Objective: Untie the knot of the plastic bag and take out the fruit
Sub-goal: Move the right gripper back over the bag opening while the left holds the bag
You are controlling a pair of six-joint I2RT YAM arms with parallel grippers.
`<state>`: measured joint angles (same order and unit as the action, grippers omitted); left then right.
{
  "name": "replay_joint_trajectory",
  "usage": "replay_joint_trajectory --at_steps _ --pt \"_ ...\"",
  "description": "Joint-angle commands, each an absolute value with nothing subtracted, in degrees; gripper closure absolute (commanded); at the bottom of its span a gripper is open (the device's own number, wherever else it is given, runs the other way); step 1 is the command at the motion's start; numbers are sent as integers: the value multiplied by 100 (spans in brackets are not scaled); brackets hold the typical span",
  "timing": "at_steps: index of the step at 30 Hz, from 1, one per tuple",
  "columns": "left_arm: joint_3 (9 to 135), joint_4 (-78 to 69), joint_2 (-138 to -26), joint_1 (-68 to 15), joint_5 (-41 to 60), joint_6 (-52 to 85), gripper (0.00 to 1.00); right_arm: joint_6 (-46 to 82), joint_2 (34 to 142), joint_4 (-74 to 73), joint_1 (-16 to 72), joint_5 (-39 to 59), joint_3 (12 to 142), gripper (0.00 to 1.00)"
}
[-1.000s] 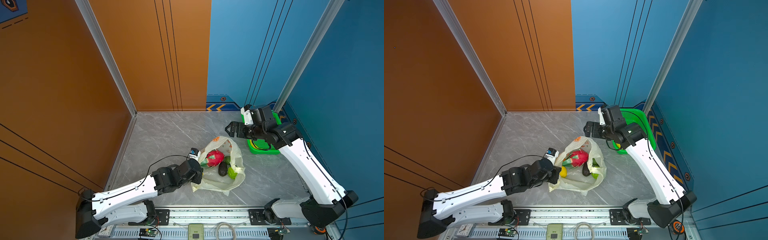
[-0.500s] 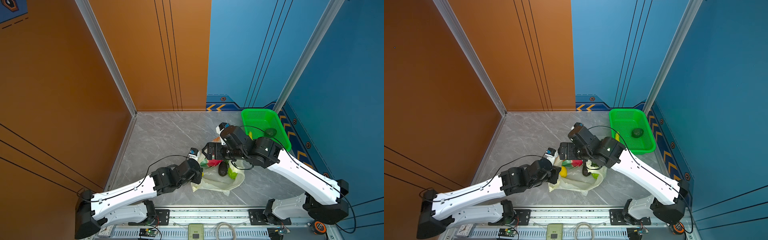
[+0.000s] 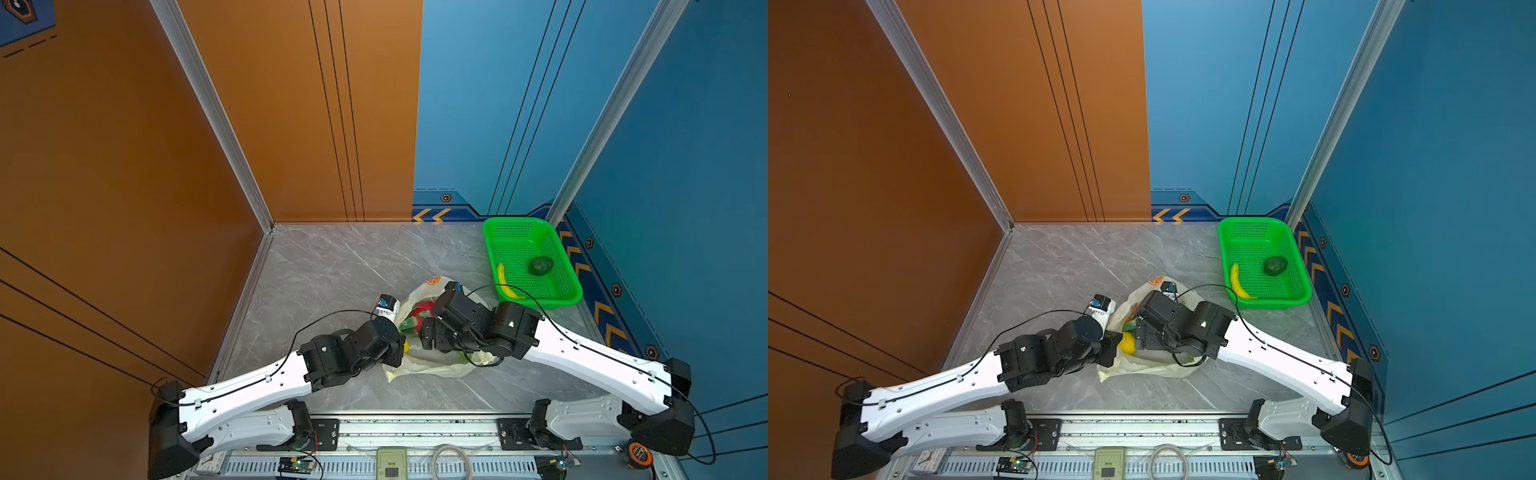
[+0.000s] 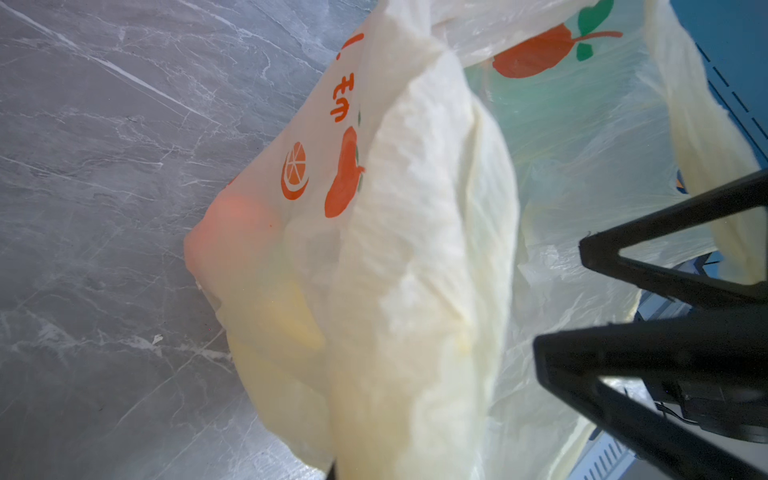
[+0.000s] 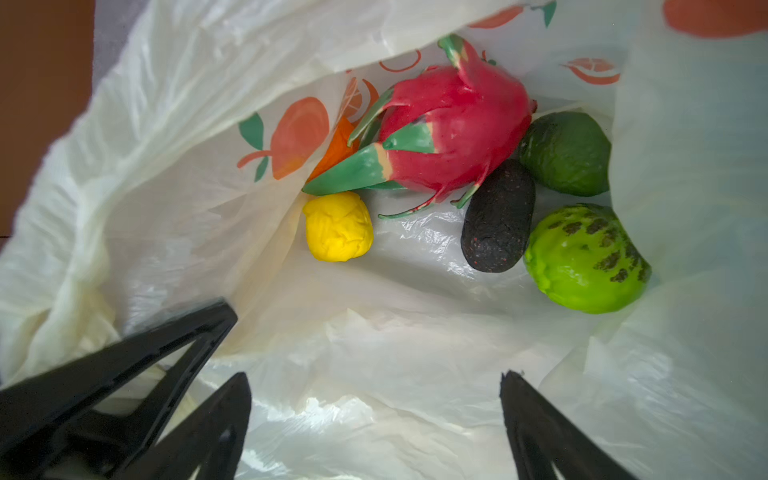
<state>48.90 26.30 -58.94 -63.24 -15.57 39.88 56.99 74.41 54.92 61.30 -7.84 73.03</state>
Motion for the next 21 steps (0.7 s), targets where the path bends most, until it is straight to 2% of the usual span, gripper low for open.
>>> replay_joint_trajectory --at_steps 1,12,21 --pt "4974 2444 -5940 -6460 -1429 3888 100 5910 7648 5472 6254 -1033 7226 5" --pt "4942 2424 -5970 -6537 -1484 3962 100 6296 8375 5380 6246 -870 7065 2" --pt "4832 2417 -5916 -6640 -1588 4041 100 6701 8388 3964 5550 -716 6206 2"
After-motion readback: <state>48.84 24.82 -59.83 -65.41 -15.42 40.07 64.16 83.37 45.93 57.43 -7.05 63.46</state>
